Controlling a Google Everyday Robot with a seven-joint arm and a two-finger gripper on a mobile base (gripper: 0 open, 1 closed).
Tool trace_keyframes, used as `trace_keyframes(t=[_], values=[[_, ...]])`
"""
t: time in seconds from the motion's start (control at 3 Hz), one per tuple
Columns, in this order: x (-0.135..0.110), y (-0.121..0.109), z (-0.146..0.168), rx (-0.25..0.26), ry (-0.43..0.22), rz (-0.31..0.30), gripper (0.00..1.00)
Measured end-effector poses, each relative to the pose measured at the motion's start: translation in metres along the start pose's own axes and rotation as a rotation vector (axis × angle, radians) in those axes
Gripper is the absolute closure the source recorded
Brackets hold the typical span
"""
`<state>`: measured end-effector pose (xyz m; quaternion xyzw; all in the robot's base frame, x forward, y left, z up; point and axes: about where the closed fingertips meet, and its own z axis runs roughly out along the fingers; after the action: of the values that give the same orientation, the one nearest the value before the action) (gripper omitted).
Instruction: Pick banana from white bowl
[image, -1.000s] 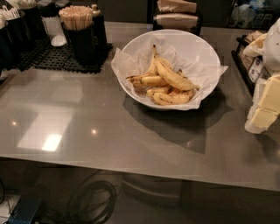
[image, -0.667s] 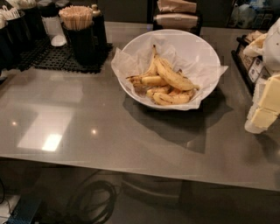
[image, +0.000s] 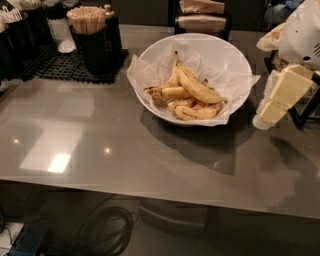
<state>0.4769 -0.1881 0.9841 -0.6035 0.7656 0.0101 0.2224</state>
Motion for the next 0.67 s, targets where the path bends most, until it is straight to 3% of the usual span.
trace_keyframes(t=[0.33,0.67], values=[[-0.0446,-0.0267,0.0317,-0.063,-0.123,-0.026,0.0],[-0.0453,-0.0267,0.032,-0.064,-0.126,-0.026,0.0]])
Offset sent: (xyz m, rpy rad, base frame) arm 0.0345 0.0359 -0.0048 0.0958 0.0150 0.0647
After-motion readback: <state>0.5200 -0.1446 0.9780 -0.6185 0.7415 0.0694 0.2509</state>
